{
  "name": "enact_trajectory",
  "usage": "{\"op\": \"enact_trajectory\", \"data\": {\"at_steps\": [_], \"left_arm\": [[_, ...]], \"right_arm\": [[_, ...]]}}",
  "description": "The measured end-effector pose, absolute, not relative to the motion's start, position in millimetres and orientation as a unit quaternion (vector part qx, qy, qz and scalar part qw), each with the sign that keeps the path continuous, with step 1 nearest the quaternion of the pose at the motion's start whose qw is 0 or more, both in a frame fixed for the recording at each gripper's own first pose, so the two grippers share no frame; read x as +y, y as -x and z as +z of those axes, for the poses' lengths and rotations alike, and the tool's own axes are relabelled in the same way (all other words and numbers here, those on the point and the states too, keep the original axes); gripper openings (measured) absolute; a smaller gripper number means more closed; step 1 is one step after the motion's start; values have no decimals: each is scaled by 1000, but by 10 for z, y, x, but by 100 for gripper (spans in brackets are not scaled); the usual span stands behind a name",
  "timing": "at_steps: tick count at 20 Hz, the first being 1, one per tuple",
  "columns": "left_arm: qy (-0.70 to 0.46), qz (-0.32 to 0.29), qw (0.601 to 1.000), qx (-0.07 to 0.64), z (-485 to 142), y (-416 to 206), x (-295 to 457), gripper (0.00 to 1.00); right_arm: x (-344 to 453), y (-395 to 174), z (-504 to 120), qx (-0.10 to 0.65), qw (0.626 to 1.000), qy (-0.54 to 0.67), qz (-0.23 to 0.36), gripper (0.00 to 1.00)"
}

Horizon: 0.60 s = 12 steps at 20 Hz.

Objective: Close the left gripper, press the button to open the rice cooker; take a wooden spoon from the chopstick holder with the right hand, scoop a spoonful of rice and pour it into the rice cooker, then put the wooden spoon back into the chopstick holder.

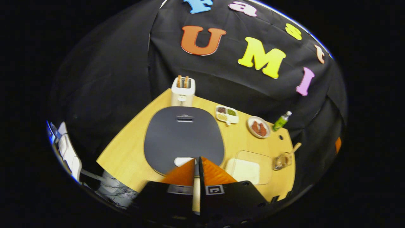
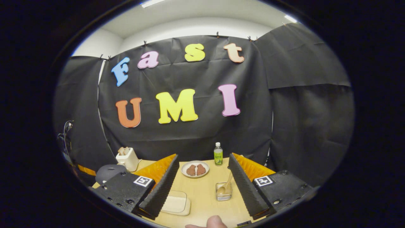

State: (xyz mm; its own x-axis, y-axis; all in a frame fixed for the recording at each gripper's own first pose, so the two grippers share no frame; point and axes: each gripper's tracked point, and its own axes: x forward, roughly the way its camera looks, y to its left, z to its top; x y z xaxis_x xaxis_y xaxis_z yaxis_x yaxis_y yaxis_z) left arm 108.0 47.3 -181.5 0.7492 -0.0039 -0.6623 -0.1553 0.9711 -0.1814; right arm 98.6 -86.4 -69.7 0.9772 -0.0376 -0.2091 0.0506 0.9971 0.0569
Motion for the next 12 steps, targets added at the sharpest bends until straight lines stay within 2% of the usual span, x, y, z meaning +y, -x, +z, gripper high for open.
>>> {"op": "enact_trajectory", "data": {"at_steps": [12], "left_arm": [[125,37,909,395,-2392,-1347,589,0]], "right_arm": [[-991,-973,-809,127,991,-21,-46,100]]}}
